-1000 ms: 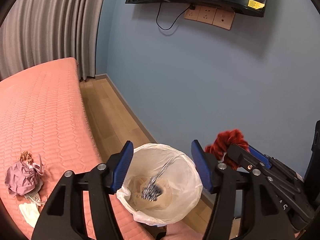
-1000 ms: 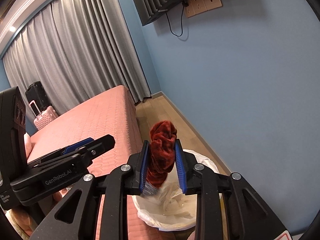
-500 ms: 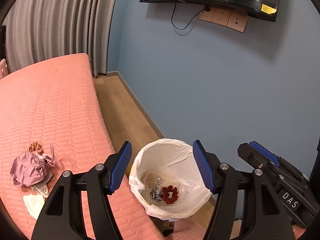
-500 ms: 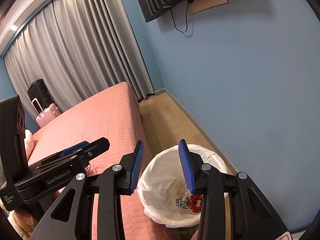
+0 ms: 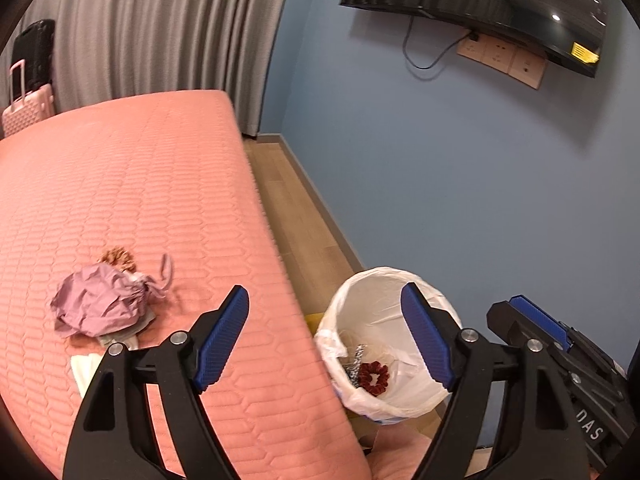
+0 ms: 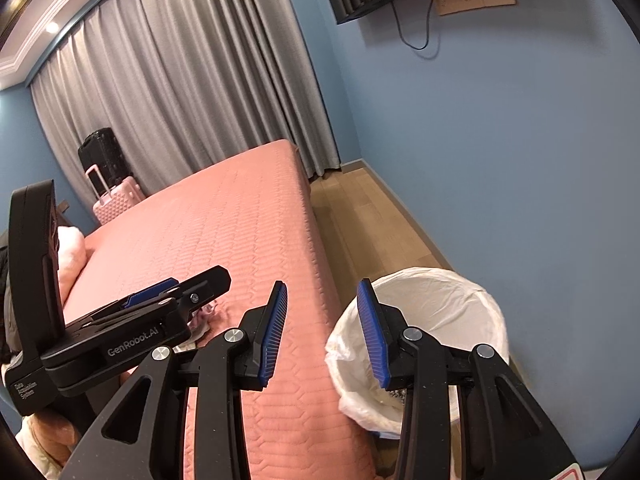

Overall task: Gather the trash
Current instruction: 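Return to the bed and close the left tool on the pale yellow cloth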

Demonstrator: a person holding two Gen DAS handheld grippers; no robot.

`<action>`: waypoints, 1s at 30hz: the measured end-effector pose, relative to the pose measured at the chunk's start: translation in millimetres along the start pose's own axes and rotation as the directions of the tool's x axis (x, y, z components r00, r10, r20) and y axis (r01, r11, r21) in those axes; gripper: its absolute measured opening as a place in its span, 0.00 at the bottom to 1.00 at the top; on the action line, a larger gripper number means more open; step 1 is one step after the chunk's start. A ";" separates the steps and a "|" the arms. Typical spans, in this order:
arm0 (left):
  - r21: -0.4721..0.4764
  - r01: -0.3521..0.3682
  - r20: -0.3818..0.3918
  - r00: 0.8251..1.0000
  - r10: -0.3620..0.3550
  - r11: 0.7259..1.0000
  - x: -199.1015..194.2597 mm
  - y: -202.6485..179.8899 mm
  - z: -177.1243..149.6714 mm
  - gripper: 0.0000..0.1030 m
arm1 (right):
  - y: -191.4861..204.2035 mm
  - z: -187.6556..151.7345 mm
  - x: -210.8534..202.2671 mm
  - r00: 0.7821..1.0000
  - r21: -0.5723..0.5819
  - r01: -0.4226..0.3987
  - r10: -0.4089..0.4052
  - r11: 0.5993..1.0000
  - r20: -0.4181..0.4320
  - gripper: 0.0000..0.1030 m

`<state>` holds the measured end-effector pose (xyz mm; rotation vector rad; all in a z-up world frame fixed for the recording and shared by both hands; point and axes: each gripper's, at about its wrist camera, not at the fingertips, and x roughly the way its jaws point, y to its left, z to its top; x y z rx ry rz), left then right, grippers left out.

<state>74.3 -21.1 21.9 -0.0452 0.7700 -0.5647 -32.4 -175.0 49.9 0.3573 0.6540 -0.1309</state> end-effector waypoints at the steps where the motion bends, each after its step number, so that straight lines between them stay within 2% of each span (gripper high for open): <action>1: -0.010 -0.009 -0.003 1.000 0.009 1.000 -0.4 5.5 -1.6 0.73 | 4.8 -2.1 1.5 1.000 -0.006 -0.005 0.005 1.000 -0.008 0.35; 4: -0.040 -0.038 -0.015 0.999 0.038 0.998 -3.5 25.0 -9.0 0.76 | 20.2 -8.3 5.2 1.000 -0.025 -0.016 0.016 1.000 -0.027 0.35; 6: -0.061 -0.071 -0.018 0.997 0.070 0.996 -6.4 40.4 -16.3 0.84 | 30.1 -12.3 8.4 0.999 -0.037 -0.025 0.024 0.999 -0.038 0.35; 10: -0.106 -0.134 -0.050 0.990 0.129 0.985 -7.2 75.6 -33.0 0.84 | 47.8 -23.0 18.7 0.997 -0.050 -0.048 0.045 0.998 -0.067 0.35; 18: -0.184 -0.272 -0.171 0.955 0.242 0.944 2.8 150.4 -79.5 0.84 | 90.8 -51.6 45.1 0.986 -0.095 -0.099 0.085 0.991 -0.142 0.35; 25: -0.235 -0.336 -0.279 0.922 0.268 0.912 18.1 197.4 -116.1 0.84 | 111.3 -73.6 70.4 0.973 -0.101 -0.130 0.107 0.986 -0.204 0.35; 30: -0.276 -0.346 -0.322 0.913 0.253 0.897 32.5 216.8 -127.9 0.83 | 120.3 -85.3 87.7 0.962 -0.113 -0.140 0.108 0.984 -0.250 0.35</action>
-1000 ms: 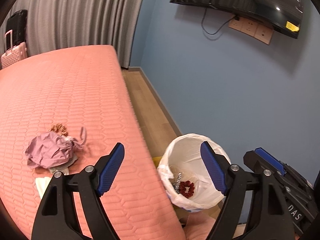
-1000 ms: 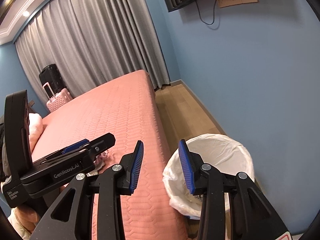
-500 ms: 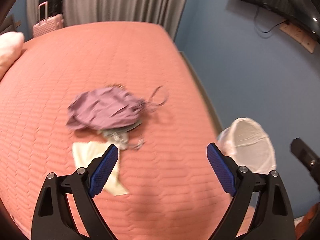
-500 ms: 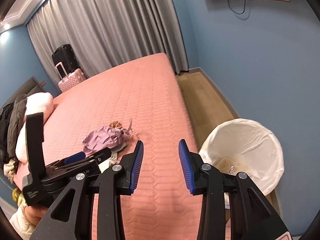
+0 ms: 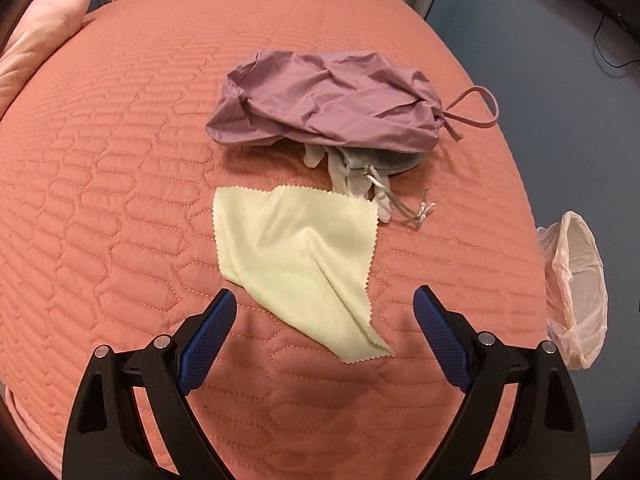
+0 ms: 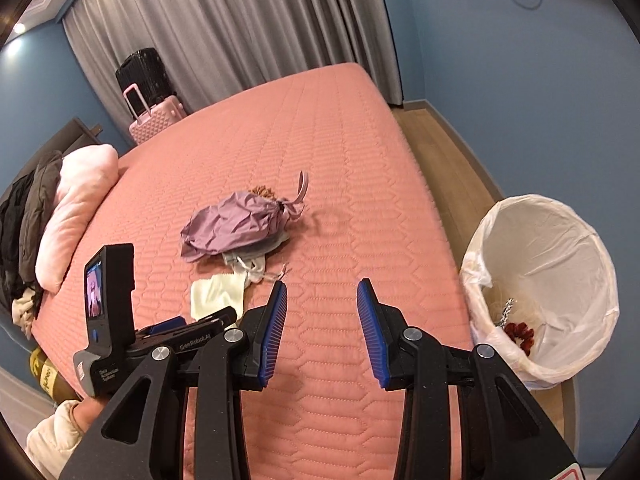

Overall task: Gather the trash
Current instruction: 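Return to the bed and close the left tool on the pale yellow cloth, then grasp the lilac drawstring pouch with the right tool while the left tool holds the cloth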

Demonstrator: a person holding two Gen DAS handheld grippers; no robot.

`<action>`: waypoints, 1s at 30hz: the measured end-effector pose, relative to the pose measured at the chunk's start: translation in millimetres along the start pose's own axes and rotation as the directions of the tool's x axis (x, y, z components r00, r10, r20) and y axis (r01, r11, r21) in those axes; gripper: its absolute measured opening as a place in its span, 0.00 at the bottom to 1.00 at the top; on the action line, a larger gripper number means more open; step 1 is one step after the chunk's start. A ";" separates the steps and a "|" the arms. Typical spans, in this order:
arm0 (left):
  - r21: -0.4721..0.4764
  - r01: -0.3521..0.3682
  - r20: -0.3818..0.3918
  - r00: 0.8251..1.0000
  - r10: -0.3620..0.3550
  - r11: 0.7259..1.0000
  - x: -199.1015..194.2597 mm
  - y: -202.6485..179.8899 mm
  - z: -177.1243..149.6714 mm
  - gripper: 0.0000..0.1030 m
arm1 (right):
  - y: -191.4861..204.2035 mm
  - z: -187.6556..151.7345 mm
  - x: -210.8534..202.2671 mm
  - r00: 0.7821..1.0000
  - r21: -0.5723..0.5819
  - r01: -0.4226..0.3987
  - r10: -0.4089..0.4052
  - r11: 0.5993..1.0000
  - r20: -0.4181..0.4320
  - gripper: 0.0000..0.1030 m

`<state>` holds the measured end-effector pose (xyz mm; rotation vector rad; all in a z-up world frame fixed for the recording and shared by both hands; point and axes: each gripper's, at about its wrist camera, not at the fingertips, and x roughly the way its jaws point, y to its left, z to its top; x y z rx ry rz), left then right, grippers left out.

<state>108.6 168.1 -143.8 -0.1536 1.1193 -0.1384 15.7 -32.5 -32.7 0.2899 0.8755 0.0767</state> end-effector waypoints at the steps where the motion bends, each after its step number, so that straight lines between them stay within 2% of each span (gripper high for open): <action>1: -0.006 0.002 -0.009 1.000 -0.002 1.000 4.6 1.9 0.2 0.81 | 2.1 -0.7 3.7 1.000 -0.003 -0.001 0.001 1.000 -0.008 0.35; 5: -0.016 0.006 -0.049 0.999 -0.007 1.000 19.2 5.0 -0.4 0.59 | 6.5 -2.1 16.6 0.999 -0.011 -0.002 0.002 1.000 -0.033 0.35; 7: -0.017 -0.009 -0.037 0.999 0.008 1.000 20.3 7.0 -0.5 0.49 | 8.8 -1.3 23.5 0.999 -0.015 -0.002 0.001 1.000 -0.042 0.35; 9: 0.002 0.010 -0.032 0.999 -0.010 1.000 19.4 7.6 0.3 0.22 | 10.8 -0.4 31.3 0.999 -0.018 -0.005 0.004 1.000 -0.053 0.35; 10: 0.009 0.018 -0.032 0.999 -0.017 1.000 17.8 7.9 0.9 0.16 | 12.8 0.6 34.6 0.998 -0.020 -0.007 0.006 1.000 -0.058 0.35; 11: 0.010 0.026 -0.027 0.999 -0.026 1.000 15.3 7.1 2.6 0.06 | 14.8 2.1 37.9 0.998 -0.022 -0.010 0.009 1.000 -0.062 0.35; 16: -0.024 0.067 0.029 0.997 -0.067 0.997 -11.4 21.4 9.5 0.05 | 30.1 12.3 54.0 0.996 -0.033 -0.041 0.038 0.999 -0.077 0.35; 21: -0.039 0.075 0.096 0.993 -0.071 0.996 -44.9 41.4 26.5 0.05 | 50.9 29.5 78.7 0.993 -0.043 -0.071 0.067 0.997 -0.100 0.35; 25: -0.035 0.065 0.155 0.986 -0.059 0.997 -63.9 55.0 40.7 0.05 | 64.8 40.6 110.3 0.990 -0.056 -0.074 0.066 0.996 -0.127 0.35; 29: -0.010 0.035 0.198 0.980 -0.032 0.999 -73.4 54.1 58.8 0.05 | 69.6 51.2 140.1 0.984 -0.021 -0.084 0.080 0.996 -0.158 0.36; 30: -0.005 0.031 0.206 0.978 -0.029 1.000 -74.4 46.6 64.0 0.05 | 70.5 54.0 146.7 0.983 -0.015 -0.086 0.082 0.996 -0.163 0.40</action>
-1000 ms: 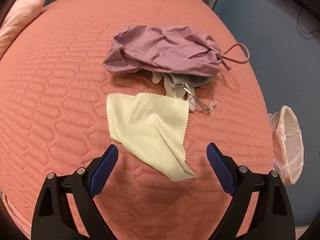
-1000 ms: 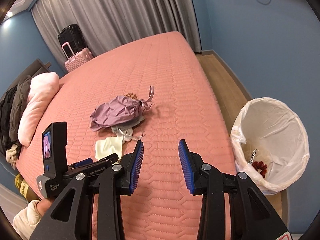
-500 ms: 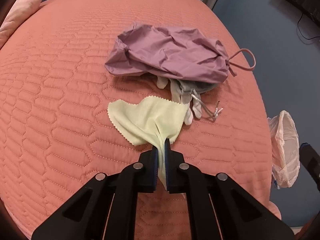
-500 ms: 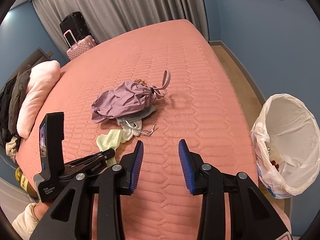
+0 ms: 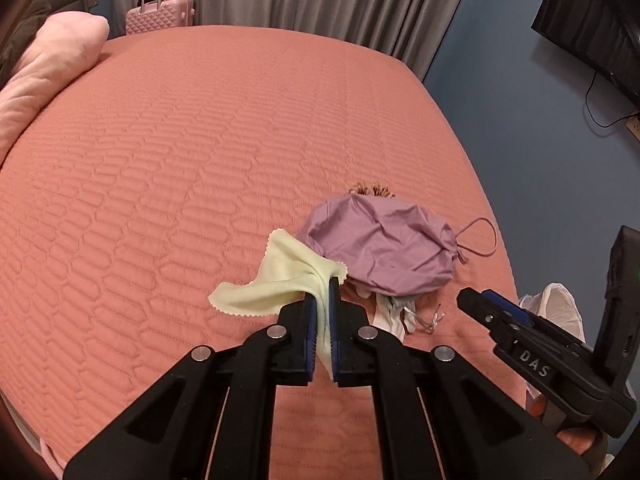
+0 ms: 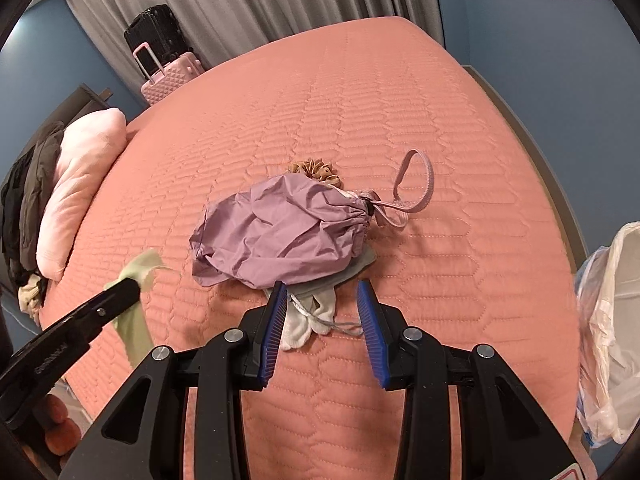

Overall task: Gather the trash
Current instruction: 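Grasp the lilac drawstring pouch with the right tool while the left tool holds the cloth, then carry the cloth and pouch over the wastebasket and open both tools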

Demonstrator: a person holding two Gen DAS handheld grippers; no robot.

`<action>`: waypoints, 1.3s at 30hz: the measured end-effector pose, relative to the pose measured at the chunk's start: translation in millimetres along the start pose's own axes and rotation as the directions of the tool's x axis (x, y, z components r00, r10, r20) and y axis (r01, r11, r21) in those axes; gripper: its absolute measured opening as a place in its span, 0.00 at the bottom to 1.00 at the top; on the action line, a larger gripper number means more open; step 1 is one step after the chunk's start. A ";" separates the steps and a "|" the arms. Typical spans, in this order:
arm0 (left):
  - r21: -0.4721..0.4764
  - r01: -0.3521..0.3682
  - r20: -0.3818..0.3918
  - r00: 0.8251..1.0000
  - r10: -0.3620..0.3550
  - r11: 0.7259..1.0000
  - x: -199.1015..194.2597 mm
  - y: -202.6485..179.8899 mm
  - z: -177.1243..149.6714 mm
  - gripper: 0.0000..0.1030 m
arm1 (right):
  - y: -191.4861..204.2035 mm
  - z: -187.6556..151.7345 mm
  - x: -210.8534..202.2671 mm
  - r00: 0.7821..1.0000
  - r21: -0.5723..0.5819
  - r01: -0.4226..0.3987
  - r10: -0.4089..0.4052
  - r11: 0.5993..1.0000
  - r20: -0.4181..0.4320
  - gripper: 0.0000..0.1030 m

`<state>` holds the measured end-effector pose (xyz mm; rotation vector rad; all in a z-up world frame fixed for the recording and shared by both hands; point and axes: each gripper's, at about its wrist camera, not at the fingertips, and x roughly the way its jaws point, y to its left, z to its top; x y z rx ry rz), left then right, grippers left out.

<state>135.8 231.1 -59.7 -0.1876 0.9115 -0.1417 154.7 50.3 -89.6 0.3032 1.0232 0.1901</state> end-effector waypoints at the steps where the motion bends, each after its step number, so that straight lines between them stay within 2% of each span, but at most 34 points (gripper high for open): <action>1: 0.004 0.000 0.008 1.000 0.000 1.000 -0.5 0.9 4.7 0.05 | -0.3 2.9 4.7 1.000 0.005 0.003 -0.003 1.000 0.000 0.43; 9: 0.027 0.000 0.035 0.999 -0.001 1.000 13.8 -20.6 23.1 0.05 | -11.2 20.3 41.4 0.999 0.086 -0.024 0.028 0.996 -0.041 0.44; 10: 0.030 0.000 0.037 0.999 -0.001 1.000 13.3 -21.0 25.4 0.05 | -12.2 20.9 45.6 0.998 0.094 -0.030 0.035 0.995 -0.052 0.37; 12: 0.034 0.002 0.039 0.999 -0.003 0.999 12.5 -22.3 26.2 0.05 | -13.0 22.1 49.9 0.997 0.094 -0.049 0.055 0.994 -0.058 0.12; 15: 0.036 0.005 0.039 0.999 -0.006 0.999 10.0 -24.8 26.8 0.05 | -10.4 24.5 43.1 0.996 0.079 -0.077 0.080 0.994 -0.032 0.05; 20: 0.047 0.010 0.053 0.999 -0.013 0.999 -0.5 -33.1 26.4 0.05 | -2.9 35.0 3.3 0.990 0.046 -0.127 0.124 0.991 0.067 0.03; 26: 0.087 0.031 0.090 0.995 -0.039 0.996 -23.9 -54.5 31.5 0.05 | 0.0 59.2 -69.5 0.970 0.009 -0.147 0.142 0.989 0.196 0.03; 31: 0.126 0.062 0.127 0.989 -0.078 0.990 -48.2 -82.7 34.3 0.05 | -4.9 70.0 -133.9 0.947 -0.010 -0.132 0.129 0.991 0.294 0.03; 39: 0.204 0.116 0.182 0.971 -0.154 0.972 -81.9 -136.1 35.9 0.05 | -27.7 63.9 -225.2 0.899 -0.017 -0.085 0.084 0.996 0.430 0.03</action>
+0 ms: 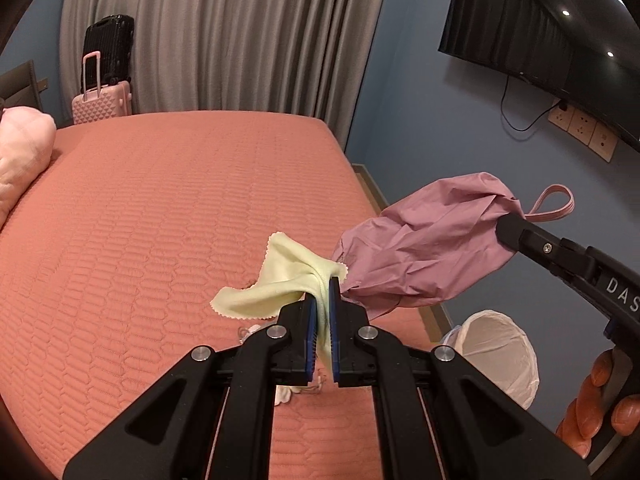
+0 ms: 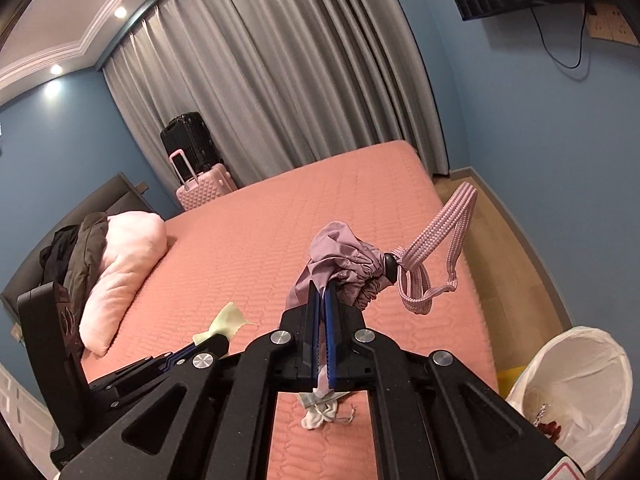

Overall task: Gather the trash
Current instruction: 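Carry the cloth and pouch over the wastebasket and open both tools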

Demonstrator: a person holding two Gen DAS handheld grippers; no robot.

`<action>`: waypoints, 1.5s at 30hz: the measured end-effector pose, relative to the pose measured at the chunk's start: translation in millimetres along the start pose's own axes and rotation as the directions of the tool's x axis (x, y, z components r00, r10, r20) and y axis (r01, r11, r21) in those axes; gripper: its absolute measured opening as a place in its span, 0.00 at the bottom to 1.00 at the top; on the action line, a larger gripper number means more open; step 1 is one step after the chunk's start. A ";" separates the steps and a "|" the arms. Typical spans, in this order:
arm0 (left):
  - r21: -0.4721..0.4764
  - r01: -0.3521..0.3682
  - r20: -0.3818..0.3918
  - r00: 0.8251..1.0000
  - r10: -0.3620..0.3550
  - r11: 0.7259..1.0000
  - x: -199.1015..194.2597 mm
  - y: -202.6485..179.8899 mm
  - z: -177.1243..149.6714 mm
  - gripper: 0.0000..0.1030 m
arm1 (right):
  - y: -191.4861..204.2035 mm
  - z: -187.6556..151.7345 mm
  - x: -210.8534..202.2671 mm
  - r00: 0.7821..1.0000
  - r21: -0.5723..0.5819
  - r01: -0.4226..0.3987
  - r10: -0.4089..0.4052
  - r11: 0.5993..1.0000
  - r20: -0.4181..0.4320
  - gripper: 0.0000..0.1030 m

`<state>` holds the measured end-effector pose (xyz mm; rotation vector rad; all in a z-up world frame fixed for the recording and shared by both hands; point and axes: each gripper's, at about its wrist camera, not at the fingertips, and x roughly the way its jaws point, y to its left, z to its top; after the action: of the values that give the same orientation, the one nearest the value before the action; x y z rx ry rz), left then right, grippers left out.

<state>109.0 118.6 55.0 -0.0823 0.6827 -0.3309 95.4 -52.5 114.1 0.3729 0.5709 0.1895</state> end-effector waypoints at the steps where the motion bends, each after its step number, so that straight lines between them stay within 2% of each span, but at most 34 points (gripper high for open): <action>1: 0.010 0.011 0.008 1.000 -0.011 1.000 -3.2 -8.0 1.5 0.05 | -2.7 2.8 -11.1 1.000 -0.004 0.008 -0.008 1.000 0.017 0.03; 8: 0.079 0.087 0.038 0.995 -0.091 0.993 -14.5 -52.1 6.7 0.05 | -22.7 9.9 -72.9 0.993 -0.009 0.067 -0.065 0.998 0.103 0.03; 13: 0.123 0.141 0.031 0.989 -0.146 0.982 -15.9 -86.0 4.4 0.05 | -44.5 5.5 -103.4 0.984 0.009 0.122 -0.122 0.993 0.131 0.03; 24: 0.253 0.244 -0.017 0.969 -0.248 0.936 -14.2 -166.2 -13.4 0.05 | -105.1 -12.7 -155.3 0.957 0.096 0.226 -0.239 0.969 0.164 0.03; 31: 0.310 0.295 -0.064 0.955 -0.290 0.904 -4.7 -205.8 -25.3 0.06 | -143.4 -26.6 -172.5 0.944 0.155 0.267 -0.291 0.951 0.157 0.03; 39: 0.326 0.364 -0.125 0.932 -0.342 0.873 12.0 -228.7 -36.2 0.07 | -165.9 -43.0 -171.6 0.931 0.184 0.314 -0.340 0.931 0.132 0.03; 43: 0.296 0.407 -0.154 0.913 -0.377 0.864 20.1 -232.4 -38.3 0.07 | -169.8 -48.3 -170.8 0.925 0.197 0.334 -0.361 0.922 0.123 0.03; 45: 0.280 0.420 -0.172 0.907 -0.385 0.863 24.3 -232.0 -38.6 0.10 | -171.3 -49.8 -168.5 0.923 0.194 0.340 -0.366 0.920 0.117 0.03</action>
<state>38.9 -107.3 52.7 0.0986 0.7132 -0.8514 -59.4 -241.5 90.5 0.4387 0.4964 -0.2383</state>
